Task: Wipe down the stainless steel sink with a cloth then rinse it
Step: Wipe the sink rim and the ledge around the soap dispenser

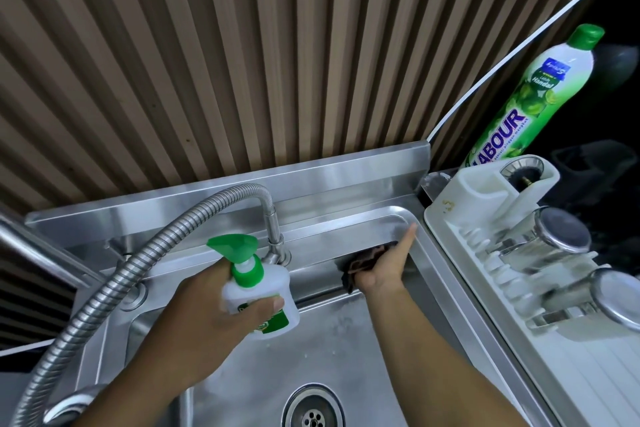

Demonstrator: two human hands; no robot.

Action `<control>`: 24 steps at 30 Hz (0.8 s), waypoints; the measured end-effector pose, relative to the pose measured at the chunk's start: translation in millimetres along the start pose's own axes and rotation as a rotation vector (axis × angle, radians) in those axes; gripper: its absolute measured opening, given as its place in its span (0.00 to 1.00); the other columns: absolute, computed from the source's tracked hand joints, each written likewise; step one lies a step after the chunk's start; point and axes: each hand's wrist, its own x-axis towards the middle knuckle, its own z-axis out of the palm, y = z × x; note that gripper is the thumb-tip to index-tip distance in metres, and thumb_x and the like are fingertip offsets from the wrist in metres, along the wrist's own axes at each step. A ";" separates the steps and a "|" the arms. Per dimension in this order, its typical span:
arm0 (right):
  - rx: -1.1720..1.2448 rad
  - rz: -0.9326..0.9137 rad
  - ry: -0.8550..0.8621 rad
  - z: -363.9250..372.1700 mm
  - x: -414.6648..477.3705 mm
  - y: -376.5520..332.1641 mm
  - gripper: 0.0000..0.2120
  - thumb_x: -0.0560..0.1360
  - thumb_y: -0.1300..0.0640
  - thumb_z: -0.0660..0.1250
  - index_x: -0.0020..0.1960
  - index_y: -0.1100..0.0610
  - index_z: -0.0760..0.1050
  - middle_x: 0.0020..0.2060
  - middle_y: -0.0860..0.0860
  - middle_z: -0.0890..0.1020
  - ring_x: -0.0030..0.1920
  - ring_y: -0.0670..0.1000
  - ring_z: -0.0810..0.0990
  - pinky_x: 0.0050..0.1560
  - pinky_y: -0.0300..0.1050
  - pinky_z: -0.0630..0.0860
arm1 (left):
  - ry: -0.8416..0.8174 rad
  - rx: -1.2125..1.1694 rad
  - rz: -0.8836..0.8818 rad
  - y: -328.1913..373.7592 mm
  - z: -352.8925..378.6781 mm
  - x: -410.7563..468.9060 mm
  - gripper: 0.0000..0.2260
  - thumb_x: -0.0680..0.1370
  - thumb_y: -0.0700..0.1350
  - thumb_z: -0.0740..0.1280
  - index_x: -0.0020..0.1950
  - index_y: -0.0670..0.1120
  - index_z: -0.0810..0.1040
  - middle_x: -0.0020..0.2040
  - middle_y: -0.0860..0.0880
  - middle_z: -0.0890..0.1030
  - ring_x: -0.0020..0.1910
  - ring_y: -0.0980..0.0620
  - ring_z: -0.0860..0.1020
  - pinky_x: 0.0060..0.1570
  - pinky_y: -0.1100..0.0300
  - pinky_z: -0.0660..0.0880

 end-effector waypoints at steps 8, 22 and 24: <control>-0.072 -0.029 0.085 9.8 -19.9 37.0 0.23 0.77 0.44 0.67 0.68 0.53 0.72 0.54 0.59 0.83 0.49 0.64 0.84 0.48 0.68 0.81 | 0.012 -0.005 0.015 -3.5 1.6 2.3 0.18 0.66 0.56 0.81 0.52 0.65 0.79 0.45 0.58 0.86 0.45 0.53 0.84 0.47 0.46 0.83; -0.314 0.064 0.088 20.7 -2.5 -7.7 0.08 0.74 0.65 0.65 0.52 0.61 0.76 0.38 0.58 0.80 0.34 0.57 0.79 0.30 0.48 0.80 | 0.020 0.079 0.006 -2.4 0.8 2.1 0.13 0.68 0.52 0.80 0.49 0.57 0.82 0.43 0.61 0.85 0.42 0.58 0.83 0.44 0.51 0.82; -0.355 -0.016 0.109 13.1 -18.4 -35.2 0.12 0.73 0.69 0.58 0.46 0.58 0.77 0.38 0.57 0.78 0.36 0.56 0.78 0.34 0.48 0.79 | 0.022 0.085 0.010 -2.3 2.2 2.3 0.13 0.68 0.51 0.80 0.49 0.57 0.82 0.43 0.62 0.84 0.42 0.59 0.82 0.45 0.53 0.81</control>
